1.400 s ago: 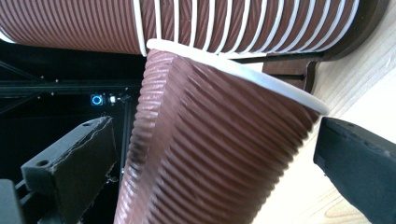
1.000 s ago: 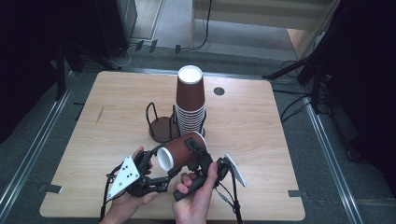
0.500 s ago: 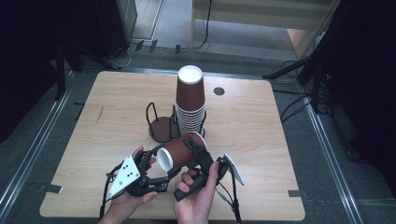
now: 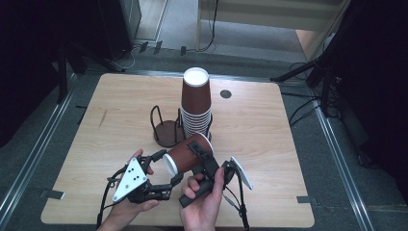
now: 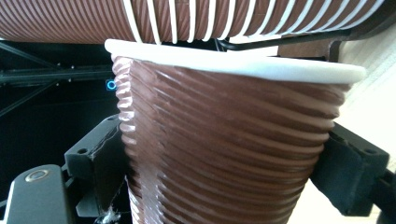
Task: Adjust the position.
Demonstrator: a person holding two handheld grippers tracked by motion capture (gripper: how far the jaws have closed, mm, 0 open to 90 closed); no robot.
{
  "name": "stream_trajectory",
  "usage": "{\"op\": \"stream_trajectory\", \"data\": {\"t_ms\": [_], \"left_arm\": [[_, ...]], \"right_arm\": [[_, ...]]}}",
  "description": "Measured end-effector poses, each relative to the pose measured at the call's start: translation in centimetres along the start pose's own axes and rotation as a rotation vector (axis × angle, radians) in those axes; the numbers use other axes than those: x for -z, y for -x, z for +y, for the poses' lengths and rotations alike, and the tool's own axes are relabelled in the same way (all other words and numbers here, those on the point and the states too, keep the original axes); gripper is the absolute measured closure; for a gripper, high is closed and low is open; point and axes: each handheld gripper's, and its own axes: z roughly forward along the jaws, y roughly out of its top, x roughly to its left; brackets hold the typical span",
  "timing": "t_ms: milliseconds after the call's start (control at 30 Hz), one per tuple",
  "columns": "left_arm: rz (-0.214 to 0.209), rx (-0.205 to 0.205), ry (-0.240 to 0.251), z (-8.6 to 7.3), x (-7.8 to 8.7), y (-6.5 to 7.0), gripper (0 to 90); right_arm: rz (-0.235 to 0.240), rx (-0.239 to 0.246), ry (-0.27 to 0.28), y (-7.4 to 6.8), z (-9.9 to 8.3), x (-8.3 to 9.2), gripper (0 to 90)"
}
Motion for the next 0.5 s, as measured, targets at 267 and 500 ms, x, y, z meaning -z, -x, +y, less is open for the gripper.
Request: {"op": "stream_trajectory", "data": {"t_ms": [267,500], "left_arm": [[-0.021,0.054,-0.068,0.2,0.3,-0.7,11.6],[-0.03,0.076,-0.107,-0.1,0.6,-1.6,10.3]], "right_arm": [[-0.002,0.059,0.028,0.0,0.3,0.1,13.7],[-0.016,0.134,0.069,-0.1,0.9,0.3,13.7]]}}
